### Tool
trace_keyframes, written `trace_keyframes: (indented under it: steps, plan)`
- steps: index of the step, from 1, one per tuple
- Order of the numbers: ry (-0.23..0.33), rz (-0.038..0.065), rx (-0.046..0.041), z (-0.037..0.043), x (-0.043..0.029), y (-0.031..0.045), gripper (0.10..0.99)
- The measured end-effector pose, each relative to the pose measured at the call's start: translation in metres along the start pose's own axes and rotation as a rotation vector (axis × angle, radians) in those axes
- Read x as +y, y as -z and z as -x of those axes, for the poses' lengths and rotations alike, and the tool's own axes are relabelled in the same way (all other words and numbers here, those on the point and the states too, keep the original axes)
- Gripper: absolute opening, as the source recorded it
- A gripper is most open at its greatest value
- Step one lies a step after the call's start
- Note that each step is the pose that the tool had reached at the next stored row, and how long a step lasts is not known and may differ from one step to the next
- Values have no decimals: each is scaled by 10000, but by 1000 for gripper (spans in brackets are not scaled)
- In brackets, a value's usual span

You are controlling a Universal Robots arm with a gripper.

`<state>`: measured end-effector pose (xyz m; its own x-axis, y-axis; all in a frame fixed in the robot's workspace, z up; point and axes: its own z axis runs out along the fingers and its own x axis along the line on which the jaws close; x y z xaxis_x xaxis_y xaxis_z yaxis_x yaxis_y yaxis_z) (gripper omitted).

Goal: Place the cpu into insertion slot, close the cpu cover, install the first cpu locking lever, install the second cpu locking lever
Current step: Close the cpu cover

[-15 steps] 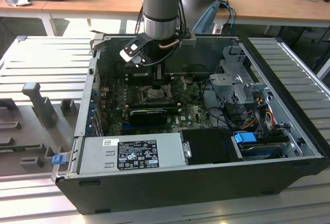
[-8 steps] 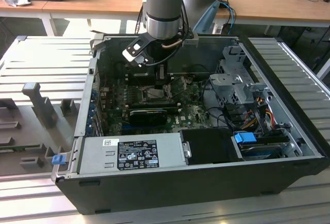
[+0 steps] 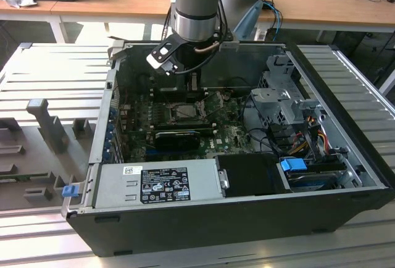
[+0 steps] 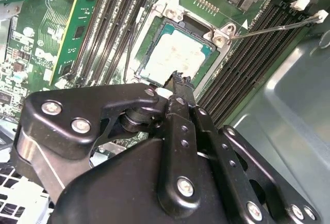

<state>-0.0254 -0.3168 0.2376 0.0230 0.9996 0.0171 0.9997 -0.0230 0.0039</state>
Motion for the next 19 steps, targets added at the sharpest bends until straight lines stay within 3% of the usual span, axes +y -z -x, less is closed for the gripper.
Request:
trace_keyframes:
  steps: [19]
  plan:
    - [0, -1, -1, -2, 32, 38, 106]
